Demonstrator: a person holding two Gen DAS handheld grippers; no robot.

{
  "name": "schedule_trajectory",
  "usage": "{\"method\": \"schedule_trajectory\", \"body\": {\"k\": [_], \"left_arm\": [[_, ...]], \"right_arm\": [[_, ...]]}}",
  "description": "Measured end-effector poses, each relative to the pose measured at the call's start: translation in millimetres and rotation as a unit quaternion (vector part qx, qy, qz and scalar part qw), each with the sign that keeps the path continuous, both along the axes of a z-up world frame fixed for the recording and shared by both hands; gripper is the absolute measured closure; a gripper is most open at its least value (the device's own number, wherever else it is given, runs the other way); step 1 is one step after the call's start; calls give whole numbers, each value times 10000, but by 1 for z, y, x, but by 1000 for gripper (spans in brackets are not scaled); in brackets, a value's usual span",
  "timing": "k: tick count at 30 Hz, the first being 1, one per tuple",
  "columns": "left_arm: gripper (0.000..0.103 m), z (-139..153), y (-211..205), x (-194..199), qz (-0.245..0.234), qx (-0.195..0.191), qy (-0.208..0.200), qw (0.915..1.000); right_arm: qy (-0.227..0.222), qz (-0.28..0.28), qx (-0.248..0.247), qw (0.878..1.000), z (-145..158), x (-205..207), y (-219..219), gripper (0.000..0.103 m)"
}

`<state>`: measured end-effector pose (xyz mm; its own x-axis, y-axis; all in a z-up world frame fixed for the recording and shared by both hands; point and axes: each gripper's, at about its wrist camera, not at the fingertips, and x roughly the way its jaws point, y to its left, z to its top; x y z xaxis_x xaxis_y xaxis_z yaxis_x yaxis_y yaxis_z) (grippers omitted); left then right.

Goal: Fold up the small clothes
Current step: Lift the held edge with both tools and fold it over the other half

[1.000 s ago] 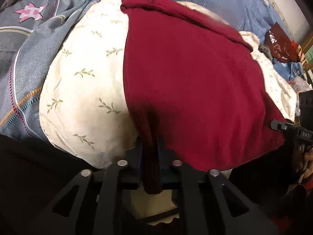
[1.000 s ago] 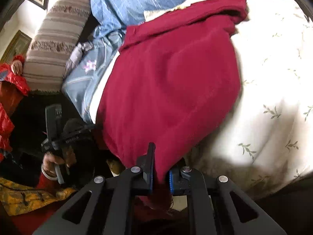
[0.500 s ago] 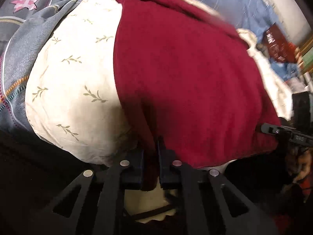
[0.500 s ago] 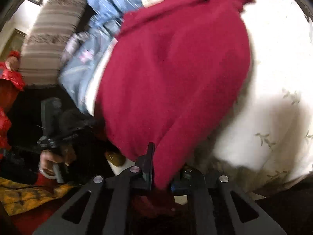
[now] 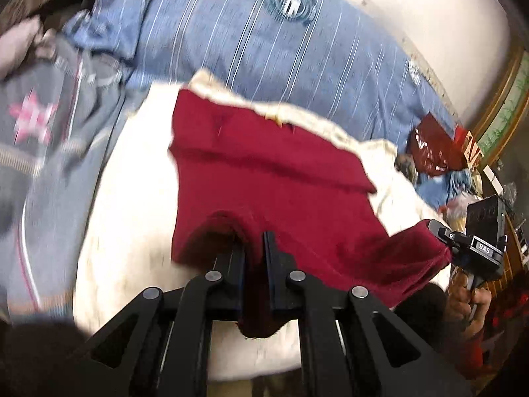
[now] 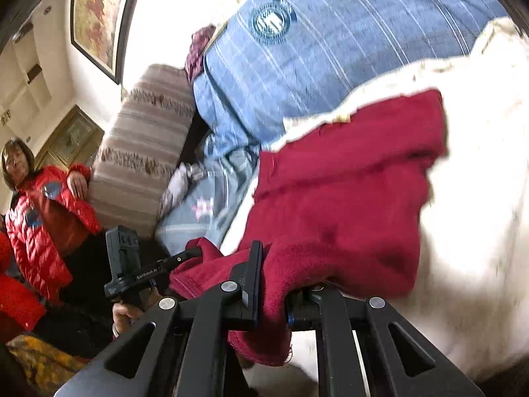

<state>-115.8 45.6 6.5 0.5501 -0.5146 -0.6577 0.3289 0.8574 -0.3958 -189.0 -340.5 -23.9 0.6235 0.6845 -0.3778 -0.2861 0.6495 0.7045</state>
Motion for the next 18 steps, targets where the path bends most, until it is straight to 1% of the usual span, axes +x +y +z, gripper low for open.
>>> {"method": "schedule_trajectory", "body": {"k": [4, 8, 12, 15, 18], "left_arm": [[96, 10, -13, 39, 125, -64, -265, 9995], [96, 13, -24, 75, 289, -58, -384, 9988], [96, 8, -30, 104, 417, -57, -357, 9985], [96, 4, -36, 123, 472, -72, -300, 9984], [96, 1, -41, 139, 506, 35, -276, 9983]], "right_arm": [[-207, -259, 39, 9994, 11, 23, -11, 93], [-266, -552, -137, 9980, 16, 50, -18, 93], [-234, -773, -134, 9966, 17, 73, -28, 93], [-193, -812, -184, 9963, 16, 92, -32, 93], [-137, -837, -292, 9960, 13, 113, -32, 93]]}}
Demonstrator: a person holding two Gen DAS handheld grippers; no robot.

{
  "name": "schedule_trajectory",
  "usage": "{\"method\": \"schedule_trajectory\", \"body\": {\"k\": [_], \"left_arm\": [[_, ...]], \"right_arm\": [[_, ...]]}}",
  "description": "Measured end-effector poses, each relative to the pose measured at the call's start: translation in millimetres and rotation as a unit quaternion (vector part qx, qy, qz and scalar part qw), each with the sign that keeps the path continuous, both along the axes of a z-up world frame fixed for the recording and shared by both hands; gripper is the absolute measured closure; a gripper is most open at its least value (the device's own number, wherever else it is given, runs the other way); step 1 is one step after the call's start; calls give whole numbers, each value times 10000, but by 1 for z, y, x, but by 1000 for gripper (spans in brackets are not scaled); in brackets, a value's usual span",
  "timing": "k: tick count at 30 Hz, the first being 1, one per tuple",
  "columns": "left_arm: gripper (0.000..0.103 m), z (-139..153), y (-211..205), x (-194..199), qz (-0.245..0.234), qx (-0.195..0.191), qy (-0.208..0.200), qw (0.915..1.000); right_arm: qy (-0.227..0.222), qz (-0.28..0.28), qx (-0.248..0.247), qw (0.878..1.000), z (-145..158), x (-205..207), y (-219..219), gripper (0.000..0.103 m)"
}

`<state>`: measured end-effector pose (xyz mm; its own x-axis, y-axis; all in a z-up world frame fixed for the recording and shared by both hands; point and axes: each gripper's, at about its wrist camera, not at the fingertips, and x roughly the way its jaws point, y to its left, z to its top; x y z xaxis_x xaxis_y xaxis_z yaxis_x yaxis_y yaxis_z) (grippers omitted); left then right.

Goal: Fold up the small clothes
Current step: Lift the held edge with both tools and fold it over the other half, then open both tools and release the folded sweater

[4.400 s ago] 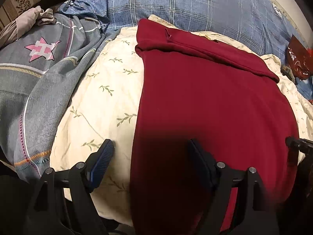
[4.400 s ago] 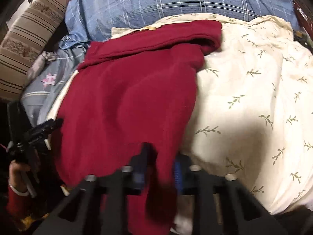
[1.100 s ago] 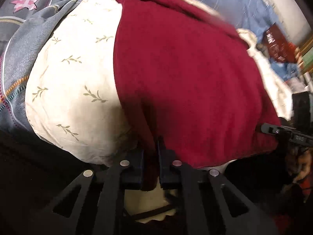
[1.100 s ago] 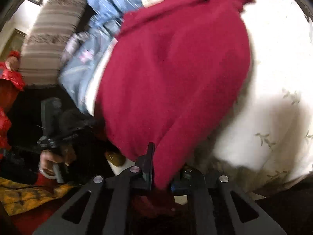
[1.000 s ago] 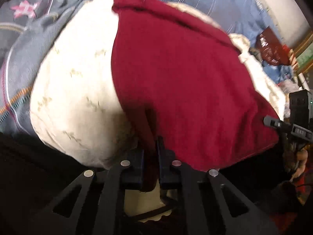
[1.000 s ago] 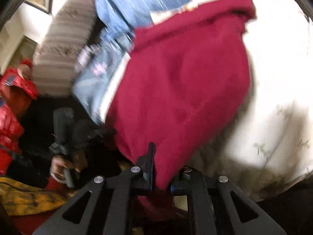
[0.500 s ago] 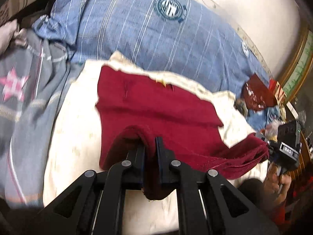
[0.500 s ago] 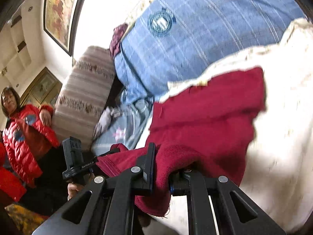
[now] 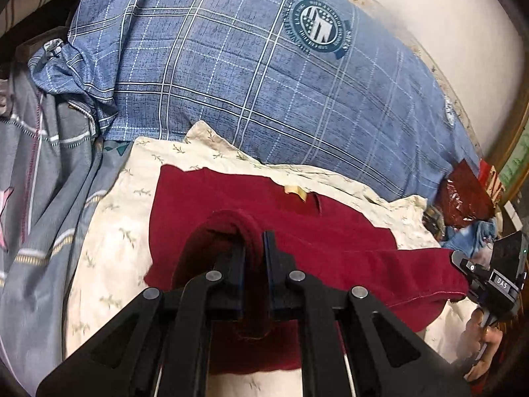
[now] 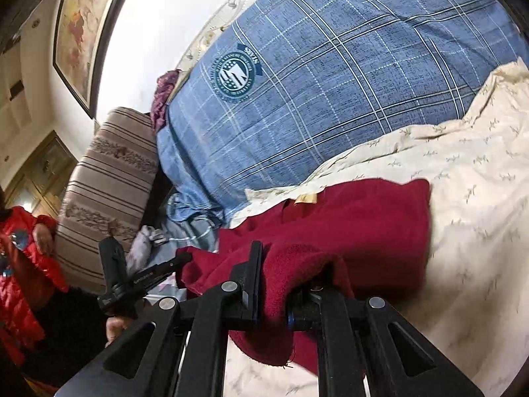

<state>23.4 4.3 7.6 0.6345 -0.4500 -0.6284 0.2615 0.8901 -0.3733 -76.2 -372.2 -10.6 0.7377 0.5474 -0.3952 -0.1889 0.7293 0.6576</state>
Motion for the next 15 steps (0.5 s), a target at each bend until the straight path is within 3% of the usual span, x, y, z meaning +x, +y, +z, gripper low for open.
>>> {"method": "schedule_trajectory", "body": {"k": [9, 15], "left_arm": [[96, -15, -7, 57, 115, 274, 231, 9993], [97, -37, -10, 89, 170, 197, 445, 9987]], "right_arm": [[370, -35, 6, 9993, -26, 72, -1, 93], [744, -154, 69, 9971, -55, 115, -9, 93]]}}
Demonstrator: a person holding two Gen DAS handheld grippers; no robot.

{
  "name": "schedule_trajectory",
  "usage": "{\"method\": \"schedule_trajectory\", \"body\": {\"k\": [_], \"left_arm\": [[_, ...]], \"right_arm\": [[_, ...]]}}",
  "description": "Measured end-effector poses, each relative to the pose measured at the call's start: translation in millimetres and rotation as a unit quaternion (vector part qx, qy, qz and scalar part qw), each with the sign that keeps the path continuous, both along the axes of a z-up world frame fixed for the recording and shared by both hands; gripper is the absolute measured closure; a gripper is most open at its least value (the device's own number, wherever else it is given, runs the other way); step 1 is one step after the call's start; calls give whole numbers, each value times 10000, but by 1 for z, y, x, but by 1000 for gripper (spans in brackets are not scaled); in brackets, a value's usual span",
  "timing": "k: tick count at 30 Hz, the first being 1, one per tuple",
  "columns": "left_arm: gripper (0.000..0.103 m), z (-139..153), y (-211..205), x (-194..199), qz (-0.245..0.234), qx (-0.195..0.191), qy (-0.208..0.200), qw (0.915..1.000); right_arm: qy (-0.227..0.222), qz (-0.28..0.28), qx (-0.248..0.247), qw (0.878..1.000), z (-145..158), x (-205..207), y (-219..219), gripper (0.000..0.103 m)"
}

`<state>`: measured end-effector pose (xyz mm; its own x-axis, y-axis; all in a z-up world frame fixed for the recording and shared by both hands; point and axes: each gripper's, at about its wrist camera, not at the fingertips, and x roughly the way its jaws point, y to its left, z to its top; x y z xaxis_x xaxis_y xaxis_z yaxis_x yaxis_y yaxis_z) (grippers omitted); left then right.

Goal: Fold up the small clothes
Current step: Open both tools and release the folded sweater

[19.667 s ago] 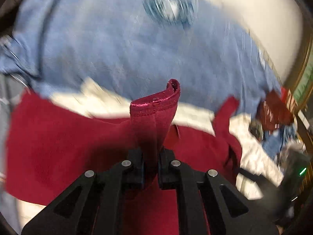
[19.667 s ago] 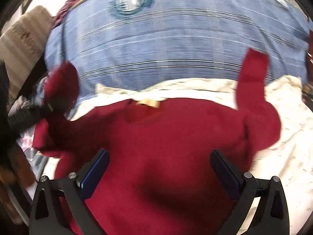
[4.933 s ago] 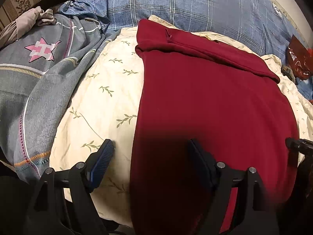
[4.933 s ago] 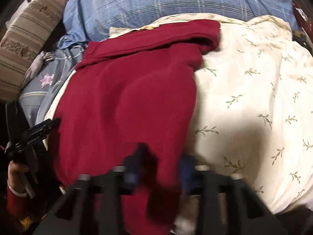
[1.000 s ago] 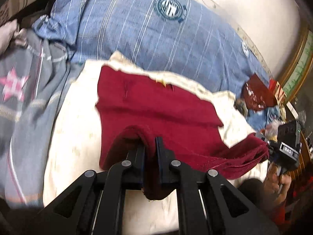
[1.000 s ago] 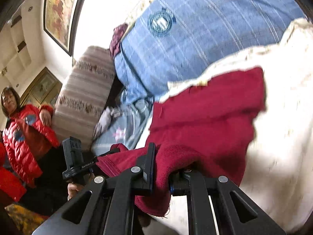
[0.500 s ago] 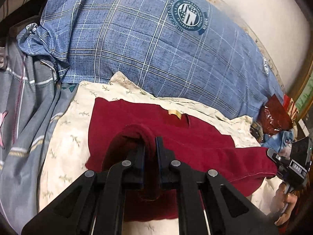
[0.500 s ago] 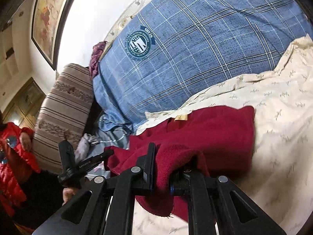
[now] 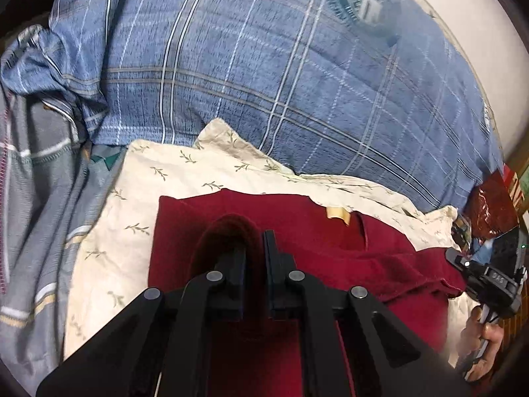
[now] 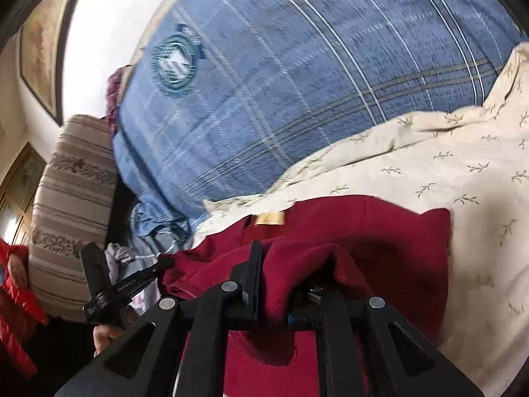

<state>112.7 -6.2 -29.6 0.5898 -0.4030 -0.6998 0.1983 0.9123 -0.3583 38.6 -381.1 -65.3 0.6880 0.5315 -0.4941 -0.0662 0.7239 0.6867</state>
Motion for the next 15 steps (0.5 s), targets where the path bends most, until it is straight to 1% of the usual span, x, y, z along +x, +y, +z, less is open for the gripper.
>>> {"method": "schedule_trajectory", "body": {"k": [3, 4, 6, 7, 8, 9, 10, 11, 12, 13, 14, 15], "left_arm": [[96, -15, -1, 13, 16, 4, 153, 9999], [92, -18, 0, 16, 33, -45, 204, 9998], [90, -19, 5, 19, 9, -213, 276, 9994], [86, -17, 7, 19, -13, -269, 316, 9991], [81, -14, 9, 19, -37, -327, 309, 9990], [80, -11, 10, 18, -62, -383, 265, 9989], [75, -7, 11, 16, -78, -425, 221, 9988], [67, -4, 12, 14, -71, -450, 186, 9988], [62, -2, 12, 13, -91, -488, 175, 9986], [48, 0, 12, 11, -118, -521, 172, 9984], [32, 3, 12, 9, -58, -485, 108, 9987], [27, 7, 14, 7, 69, -403, -22, 9992]], "right_arm": [[455, -47, 133, 9989, -26, 23, -6, 90], [604, -49, 249, 9979, -33, 28, -10, 90], [611, 4, 519, 9968, -34, 28, -19, 88], [523, 15, 637, 9966, -31, 25, -24, 86], [339, 7, 771, 9964, -23, 18, -30, 77], [256, -5, 812, 9964, -19, 15, -32, 65], [171, -37, 811, 9966, -13, 9, -35, 58], [72, -147, 666, 9976, -4, 0, -38, 46], [-11, -210, 532, 9984, 2, -5, -38, 44], [-114, -207, 429, 9988, 9, -14, -40, 44], [-148, -175, 404, 9989, 12, -19, -39, 44], [-163, -113, 352, 9992, 15, -22, -37, 44]]}}
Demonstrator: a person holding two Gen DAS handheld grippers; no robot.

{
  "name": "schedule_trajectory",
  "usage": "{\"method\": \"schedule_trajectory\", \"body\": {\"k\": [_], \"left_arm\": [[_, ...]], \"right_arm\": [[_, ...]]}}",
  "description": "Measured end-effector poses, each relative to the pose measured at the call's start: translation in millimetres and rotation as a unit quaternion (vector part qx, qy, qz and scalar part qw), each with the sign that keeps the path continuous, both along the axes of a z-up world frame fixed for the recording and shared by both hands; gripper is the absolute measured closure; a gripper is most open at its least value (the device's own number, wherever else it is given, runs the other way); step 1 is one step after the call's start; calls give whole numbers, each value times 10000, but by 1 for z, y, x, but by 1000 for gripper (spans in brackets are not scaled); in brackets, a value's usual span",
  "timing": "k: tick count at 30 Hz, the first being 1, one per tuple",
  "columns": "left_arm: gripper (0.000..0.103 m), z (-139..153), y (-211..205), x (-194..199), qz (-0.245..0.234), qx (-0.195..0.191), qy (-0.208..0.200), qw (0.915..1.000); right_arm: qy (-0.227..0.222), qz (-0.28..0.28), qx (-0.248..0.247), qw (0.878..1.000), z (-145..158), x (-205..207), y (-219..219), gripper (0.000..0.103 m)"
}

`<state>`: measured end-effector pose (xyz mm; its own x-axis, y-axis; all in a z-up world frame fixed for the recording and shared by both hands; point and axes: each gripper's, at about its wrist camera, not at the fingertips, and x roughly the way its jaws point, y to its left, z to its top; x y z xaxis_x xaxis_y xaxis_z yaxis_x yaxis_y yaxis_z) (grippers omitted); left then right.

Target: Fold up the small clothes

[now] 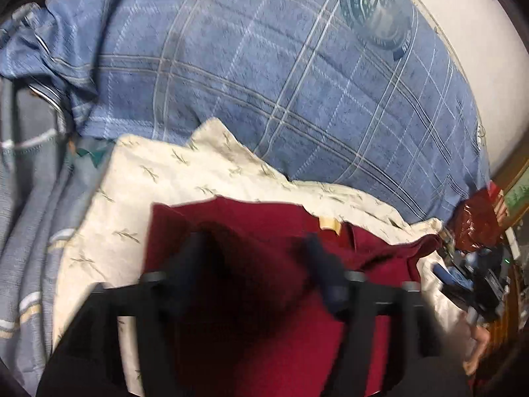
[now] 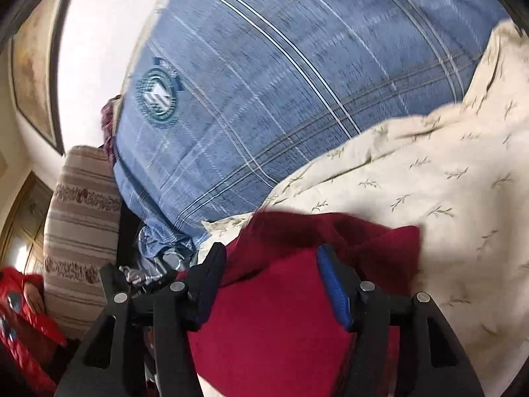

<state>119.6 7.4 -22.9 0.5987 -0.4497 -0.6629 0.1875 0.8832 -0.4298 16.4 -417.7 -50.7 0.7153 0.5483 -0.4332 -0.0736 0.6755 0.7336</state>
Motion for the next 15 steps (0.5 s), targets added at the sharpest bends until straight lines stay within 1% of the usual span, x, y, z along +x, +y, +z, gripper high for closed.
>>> {"method": "schedule_trajectory", "body": {"k": [1, 2, 3, 5, 6, 8, 11, 13, 15], "left_arm": [[20, 4, 2, -3, 132, 76, -167, 9997], [19, 8, 5, -5, 216, 89, -309, 9992], [19, 9, 7, -5, 235, 51, -325, 9992], [19, 7, 11, -2, 237, -44, -232, 9994], [19, 5, 11, -1, 253, -28, -201, 9995], [19, -1, 8, 2, 236, 160, -133, 9995], [19, -13, 4, 9, 304, 467, 83, 9984], [19, -22, 6, 13, 361, 560, 242, 9975], [19, -31, 7, 16, 443, 744, 413, 9954]], "right_arm": [[25, 94, -154, 9998, 2, -2, 6, 44], [77, 227, -454, 9987, 3, -2, 17, 44], [96, 275, -612, 9977, 3, 1, 24, 45], [188, 386, -1021, 9938, 0, 15, 45, 47], [226, 410, -1158, 9922, -2, 22, 53, 48], [336, 422, -1437, 9882, -7, 47, 65, 48], [638, 267, -1842, 9805, -18, 77, 69, 48], [899, 150, -1961, 9763, -29, 94, 66, 50], [1134, 12, -2002, 9732, -43, 104, 60, 50]]}}
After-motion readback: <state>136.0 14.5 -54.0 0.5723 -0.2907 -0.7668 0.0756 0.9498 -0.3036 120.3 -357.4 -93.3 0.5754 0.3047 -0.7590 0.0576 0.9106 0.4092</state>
